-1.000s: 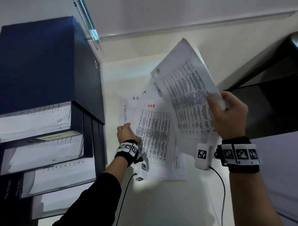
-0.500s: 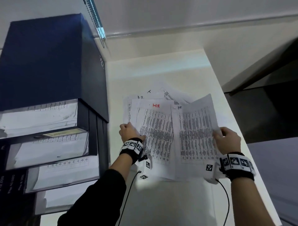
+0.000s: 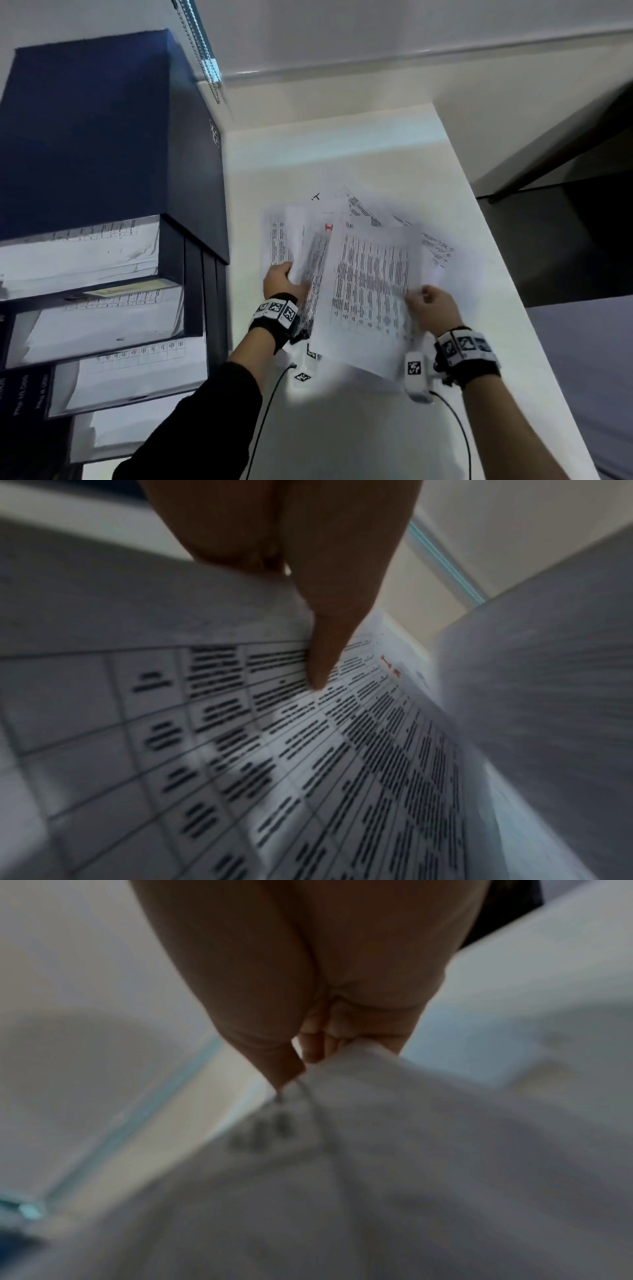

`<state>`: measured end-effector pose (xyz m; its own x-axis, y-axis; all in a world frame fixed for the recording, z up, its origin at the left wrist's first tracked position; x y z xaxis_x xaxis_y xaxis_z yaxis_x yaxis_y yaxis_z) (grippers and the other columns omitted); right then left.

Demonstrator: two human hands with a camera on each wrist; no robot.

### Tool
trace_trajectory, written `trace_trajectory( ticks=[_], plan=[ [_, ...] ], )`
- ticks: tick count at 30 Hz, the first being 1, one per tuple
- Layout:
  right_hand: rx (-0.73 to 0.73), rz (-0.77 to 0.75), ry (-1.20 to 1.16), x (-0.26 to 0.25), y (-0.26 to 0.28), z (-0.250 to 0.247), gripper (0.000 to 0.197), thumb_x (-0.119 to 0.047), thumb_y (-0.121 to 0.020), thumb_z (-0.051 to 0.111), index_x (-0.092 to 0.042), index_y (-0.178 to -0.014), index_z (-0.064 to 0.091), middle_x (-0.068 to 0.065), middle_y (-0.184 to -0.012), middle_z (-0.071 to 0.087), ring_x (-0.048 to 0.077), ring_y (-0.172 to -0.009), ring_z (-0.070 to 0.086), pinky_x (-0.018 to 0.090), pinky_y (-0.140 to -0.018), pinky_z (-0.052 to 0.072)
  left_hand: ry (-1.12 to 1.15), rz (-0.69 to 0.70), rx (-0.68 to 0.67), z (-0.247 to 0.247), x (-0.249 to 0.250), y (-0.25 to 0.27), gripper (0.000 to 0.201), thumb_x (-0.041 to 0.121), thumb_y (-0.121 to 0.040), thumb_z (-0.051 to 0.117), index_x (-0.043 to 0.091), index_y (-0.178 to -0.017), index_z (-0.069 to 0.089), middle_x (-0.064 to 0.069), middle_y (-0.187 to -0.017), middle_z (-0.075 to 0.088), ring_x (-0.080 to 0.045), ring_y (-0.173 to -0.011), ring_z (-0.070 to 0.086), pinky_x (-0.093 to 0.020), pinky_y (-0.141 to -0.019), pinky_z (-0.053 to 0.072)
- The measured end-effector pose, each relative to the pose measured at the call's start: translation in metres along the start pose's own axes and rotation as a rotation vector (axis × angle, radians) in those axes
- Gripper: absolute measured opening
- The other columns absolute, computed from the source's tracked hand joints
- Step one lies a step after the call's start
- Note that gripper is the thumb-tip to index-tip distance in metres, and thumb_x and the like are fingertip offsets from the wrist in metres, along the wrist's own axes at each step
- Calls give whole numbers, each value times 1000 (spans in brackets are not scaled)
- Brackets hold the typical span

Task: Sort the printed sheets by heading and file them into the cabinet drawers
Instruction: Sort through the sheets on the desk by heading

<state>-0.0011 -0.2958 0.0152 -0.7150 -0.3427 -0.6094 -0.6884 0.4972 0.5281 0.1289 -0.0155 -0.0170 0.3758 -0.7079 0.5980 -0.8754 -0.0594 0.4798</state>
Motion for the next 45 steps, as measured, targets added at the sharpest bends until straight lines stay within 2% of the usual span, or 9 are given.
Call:
trace_trajectory(
  ticks=[6, 14, 17, 22, 26, 28, 31, 38, 45],
  plan=[
    [54, 20, 107, 11, 6, 45, 21, -24, -93, 59, -6, -95, 49, 8, -85, 52, 23, -80, 49, 30, -66, 37, 210, -35, -131, -1, 18, 15, 73, 56, -92, 54, 11, -147, 39, -5, -151, 42, -26, -140, 38, -36, -114, 33],
    [-37, -164, 133, -12, 2, 54, 78, -44, -82, 71, -8, -142, 35, 9, -135, 50, 28, -124, 49, 39, -105, 39, -35, 22, -382, 1, 39, 38, 48, 20, -89, 70, 6, -130, 51, -10, -132, 59, -26, -109, 60, -35, -98, 49],
    [23, -142, -132, -4, -4, 34, 104, -57, -63, 82, -20, -146, 31, -3, -132, 49, 20, -121, 49, 42, -103, 44, 146, 110, -417, -14, 46, 50, 21, 30, -88, 70, 18, -101, 58, -2, -90, 68, -18, -78, 60, -31, -76, 54],
    [0, -236, -697, -45, 17, -5, 49, -8, -74, 71, -1, -120, 56, 11, -111, 68, 24, -101, 64, 52, -95, 50, 207, 284, -396, -57, 69, 63, 29, 31, -86, 73, 8, -103, 68, -10, -91, 73, -17, -78, 68, -26, -69, 53],
    [125, -442, -653, -104, 47, -34, 17, -3, -84, 64, -9, -100, 68, 6, -97, 69, 5, -84, 65, 25, -76, 54, 192, 388, -305, -95, 90, 78, 34, 28, -80, 79, 4, -101, 69, -14, -91, 74, -23, -82, 71, -41, -73, 60],
    [208, -533, -658, -132, 65, -50, 10, 3, -85, 60, -1, -93, 65, -4, -79, 69, -5, -69, 61, 14, -63, 50, 282, 458, -216, -116, 100, 89, 32, 31, -76, 82, 8, -96, 69, 0, -79, 74, -8, -68, 70, -29, -63, 58],
    [291, -645, -647, -155, 86, -66, 6, 9, -82, 53, 11, -77, 57, -4, -65, 58, 0, -57, 50, 18, -52, 44, 401, 560, -60, -147, 118, 112, 24, 23, -78, 82, 12, -71, 62, 14, -54, 65, 4, -48, 60, -13, -50, 50],
    [129, -592, -517, -151, 92, -50, 43, 2, -74, 62, -11, -114, 55, 5, -104, 66, 14, -96, 65, 27, -80, 54, 548, 564, -67, -145, 98, 108, 38, 17, -79, 79, 10, -113, 64, 7, -105, 71, 0, -94, 68, -23, -81, 58],
    [174, -446, -259, -141, 81, -34, 10, -2, -82, 64, -11, -79, 61, 1, -74, 63, 15, -69, 59, 25, -63, 45, 479, 458, -146, -118, 87, 104, 26, 25, -92, 66, 11, -114, 65, 4, -108, 70, -6, -95, 67, -23, -83, 56]
  ],
)
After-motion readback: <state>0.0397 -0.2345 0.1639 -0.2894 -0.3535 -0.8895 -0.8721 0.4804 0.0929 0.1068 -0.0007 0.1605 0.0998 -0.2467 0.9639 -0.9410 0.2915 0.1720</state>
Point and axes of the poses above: each hand's wrist, its own y-axis away from the middle knuckle, its own z-axis out of the palm, x = y × z, the point moved 4 cm from there along -y, towards the middle knuckle
